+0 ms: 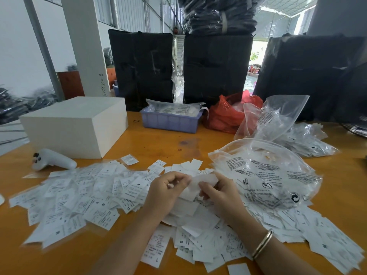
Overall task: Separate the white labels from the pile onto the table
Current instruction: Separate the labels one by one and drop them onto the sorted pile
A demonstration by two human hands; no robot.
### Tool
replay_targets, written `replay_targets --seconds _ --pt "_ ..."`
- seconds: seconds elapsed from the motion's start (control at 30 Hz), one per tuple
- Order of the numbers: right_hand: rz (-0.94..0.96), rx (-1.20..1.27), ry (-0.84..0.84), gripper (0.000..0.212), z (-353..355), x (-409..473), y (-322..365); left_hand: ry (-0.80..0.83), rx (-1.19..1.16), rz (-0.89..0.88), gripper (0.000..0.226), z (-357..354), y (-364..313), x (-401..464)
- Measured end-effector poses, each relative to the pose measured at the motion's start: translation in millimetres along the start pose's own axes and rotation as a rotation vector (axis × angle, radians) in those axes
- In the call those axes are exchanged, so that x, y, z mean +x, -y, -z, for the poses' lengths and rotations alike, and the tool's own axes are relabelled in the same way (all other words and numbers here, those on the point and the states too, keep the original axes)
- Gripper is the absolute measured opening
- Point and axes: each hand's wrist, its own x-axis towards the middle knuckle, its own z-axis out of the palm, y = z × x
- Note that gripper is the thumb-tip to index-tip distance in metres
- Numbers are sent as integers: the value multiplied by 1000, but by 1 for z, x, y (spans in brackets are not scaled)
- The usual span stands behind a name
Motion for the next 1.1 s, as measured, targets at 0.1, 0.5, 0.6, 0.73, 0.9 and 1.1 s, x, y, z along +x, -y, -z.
replay_targets --seconds 0.1,0.5,0.6,0.73,0.9,1.1 --pt "-13 -28 -7 10 -1 0 1 4 -17 37 19 1 -2 0" --pt "-3 -8 -52 8 0 1 0 90 -102 92 25 2 -5 -2" --pt "5 41 -69 7 1 1 0 65 -89 104 26 1 -8 -2" --pt "8 32 -55 11 1 0 2 34 -120 97 27 1 -10 -2" --pt "-31 -69 -41 14 -3 1 2 43 -183 135 32 1 -9 -1" --pt "-30 -76 -101 17 -1 3 0 39 -217 178 23 1 -8 1"
